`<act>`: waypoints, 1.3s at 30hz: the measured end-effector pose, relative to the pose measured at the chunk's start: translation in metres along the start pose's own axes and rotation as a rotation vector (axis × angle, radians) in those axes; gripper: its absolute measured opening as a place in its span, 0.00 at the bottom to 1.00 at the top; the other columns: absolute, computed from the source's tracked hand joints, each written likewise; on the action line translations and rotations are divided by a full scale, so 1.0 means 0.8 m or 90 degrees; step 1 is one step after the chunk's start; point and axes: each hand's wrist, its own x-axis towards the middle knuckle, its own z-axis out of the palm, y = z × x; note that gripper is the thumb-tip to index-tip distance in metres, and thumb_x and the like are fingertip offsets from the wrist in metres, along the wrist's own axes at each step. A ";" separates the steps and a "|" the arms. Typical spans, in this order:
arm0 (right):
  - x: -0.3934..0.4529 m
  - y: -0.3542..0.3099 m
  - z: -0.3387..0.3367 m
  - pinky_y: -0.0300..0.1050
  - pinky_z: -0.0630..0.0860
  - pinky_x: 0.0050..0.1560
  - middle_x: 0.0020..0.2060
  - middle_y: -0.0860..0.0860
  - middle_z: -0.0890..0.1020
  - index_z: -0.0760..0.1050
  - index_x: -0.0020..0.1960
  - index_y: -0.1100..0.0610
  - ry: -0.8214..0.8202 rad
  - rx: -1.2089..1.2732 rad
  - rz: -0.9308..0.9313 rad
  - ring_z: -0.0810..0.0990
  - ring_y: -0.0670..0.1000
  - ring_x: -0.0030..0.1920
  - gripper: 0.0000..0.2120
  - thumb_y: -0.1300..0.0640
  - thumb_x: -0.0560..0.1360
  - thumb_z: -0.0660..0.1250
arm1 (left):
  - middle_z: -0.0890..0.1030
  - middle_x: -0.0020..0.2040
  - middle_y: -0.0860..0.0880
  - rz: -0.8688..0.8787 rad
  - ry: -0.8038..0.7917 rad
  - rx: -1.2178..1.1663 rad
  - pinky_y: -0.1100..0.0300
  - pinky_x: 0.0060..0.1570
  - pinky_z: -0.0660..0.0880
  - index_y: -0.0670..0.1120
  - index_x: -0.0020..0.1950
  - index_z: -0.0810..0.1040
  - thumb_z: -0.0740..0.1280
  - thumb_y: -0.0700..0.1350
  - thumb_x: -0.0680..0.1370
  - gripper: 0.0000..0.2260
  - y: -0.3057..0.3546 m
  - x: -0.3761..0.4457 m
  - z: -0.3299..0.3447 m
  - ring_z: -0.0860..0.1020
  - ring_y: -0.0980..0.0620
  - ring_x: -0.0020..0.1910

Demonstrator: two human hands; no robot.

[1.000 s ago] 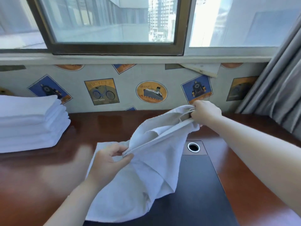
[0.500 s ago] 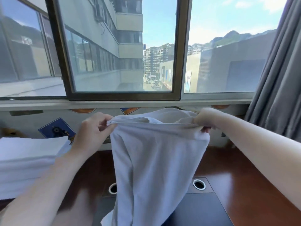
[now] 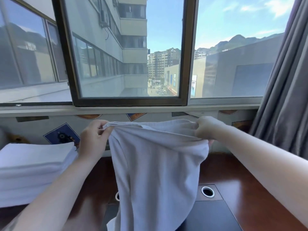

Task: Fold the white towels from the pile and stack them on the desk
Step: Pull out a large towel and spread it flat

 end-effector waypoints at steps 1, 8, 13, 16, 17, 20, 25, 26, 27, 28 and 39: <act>-0.003 -0.003 0.004 0.44 0.79 0.33 0.39 0.56 0.83 0.76 0.42 0.59 0.008 0.007 -0.028 0.84 0.56 0.36 0.09 0.59 0.69 0.58 | 0.82 0.44 0.47 -0.027 0.013 -0.008 0.56 0.43 0.75 0.46 0.49 0.79 0.69 0.42 0.78 0.01 -0.003 0.003 0.003 0.80 0.46 0.44; -0.020 -0.009 -0.012 0.54 0.84 0.42 0.31 0.52 0.84 0.78 0.38 0.58 -0.087 0.138 -0.104 0.85 0.52 0.32 0.06 0.57 0.66 0.64 | 0.75 0.41 0.53 -0.150 0.161 -0.130 0.68 0.38 0.67 0.46 0.49 0.73 0.61 0.40 0.80 0.02 0.029 0.055 0.029 0.71 0.55 0.41; -0.020 -0.020 -0.023 0.47 0.78 0.40 0.33 0.54 0.85 0.77 0.39 0.59 -0.198 0.055 -0.066 0.85 0.56 0.38 0.12 0.57 0.62 0.58 | 0.71 0.39 0.58 -0.109 0.207 -0.180 0.77 0.37 0.65 0.45 0.48 0.70 0.58 0.38 0.81 0.03 0.076 0.096 0.051 0.69 0.66 0.36; -0.008 -0.016 -0.056 0.37 0.70 0.28 0.33 0.56 0.85 0.78 0.43 0.61 -0.135 0.094 -0.019 0.82 0.53 0.32 0.11 0.58 0.72 0.59 | 0.72 0.41 0.57 -0.082 0.221 -0.192 0.77 0.39 0.65 0.45 0.49 0.69 0.58 0.38 0.81 0.03 0.087 0.118 0.048 0.70 0.65 0.38; -0.005 -0.012 -0.071 0.34 0.65 0.25 0.34 0.57 0.85 0.77 0.42 0.61 -0.108 0.128 -0.007 0.82 0.51 0.31 0.11 0.58 0.75 0.58 | 0.72 0.41 0.56 -0.075 0.217 -0.182 0.76 0.39 0.66 0.45 0.49 0.70 0.58 0.38 0.81 0.03 0.087 0.124 0.044 0.70 0.64 0.39; -0.001 0.002 -0.108 0.32 0.61 0.20 0.34 0.58 0.85 0.76 0.43 0.63 -0.073 0.249 -0.014 0.81 0.50 0.28 0.10 0.64 0.75 0.56 | 0.74 0.45 0.50 -0.061 0.186 -0.138 0.68 0.40 0.66 0.45 0.50 0.71 0.59 0.38 0.81 0.04 0.081 0.139 0.031 0.71 0.53 0.44; 0.006 0.011 -0.134 0.37 0.66 0.21 0.31 0.53 0.75 0.78 0.49 0.58 0.045 0.395 -0.102 0.71 0.49 0.27 0.15 0.65 0.77 0.53 | 0.75 0.49 0.49 -0.049 0.149 -0.108 0.66 0.43 0.65 0.40 0.59 0.75 0.61 0.38 0.81 0.08 0.076 0.150 0.014 0.72 0.52 0.49; 0.004 0.009 -0.135 0.38 0.68 0.23 0.32 0.54 0.74 0.78 0.49 0.58 0.072 0.414 -0.115 0.71 0.49 0.29 0.16 0.67 0.76 0.53 | 0.75 0.50 0.49 -0.054 0.145 -0.119 0.66 0.44 0.66 0.40 0.59 0.76 0.61 0.39 0.81 0.09 0.075 0.149 0.013 0.73 0.53 0.50; 0.002 0.007 -0.134 0.40 0.69 0.26 0.33 0.54 0.74 0.78 0.47 0.57 0.089 0.436 -0.139 0.71 0.50 0.31 0.16 0.69 0.75 0.53 | 0.76 0.50 0.49 -0.062 0.151 -0.136 0.67 0.45 0.67 0.41 0.59 0.76 0.61 0.38 0.81 0.08 0.076 0.146 0.014 0.73 0.53 0.50; -0.002 0.005 -0.131 0.41 0.69 0.29 0.34 0.54 0.73 0.77 0.44 0.57 0.097 0.452 -0.178 0.70 0.51 0.33 0.17 0.72 0.73 0.52 | 0.76 0.50 0.51 -0.072 0.164 -0.158 0.71 0.44 0.68 0.42 0.58 0.75 0.60 0.38 0.81 0.07 0.076 0.142 0.015 0.73 0.55 0.48; -0.055 -0.007 0.003 0.42 0.68 0.34 0.66 0.36 0.64 0.64 0.58 0.37 0.179 -0.145 -0.566 0.76 0.46 0.44 0.24 0.62 0.71 0.61 | 0.80 0.39 0.51 -0.287 0.006 -0.506 0.60 0.40 0.76 0.50 0.45 0.75 0.57 0.37 0.83 0.12 0.070 0.069 0.070 0.78 0.53 0.39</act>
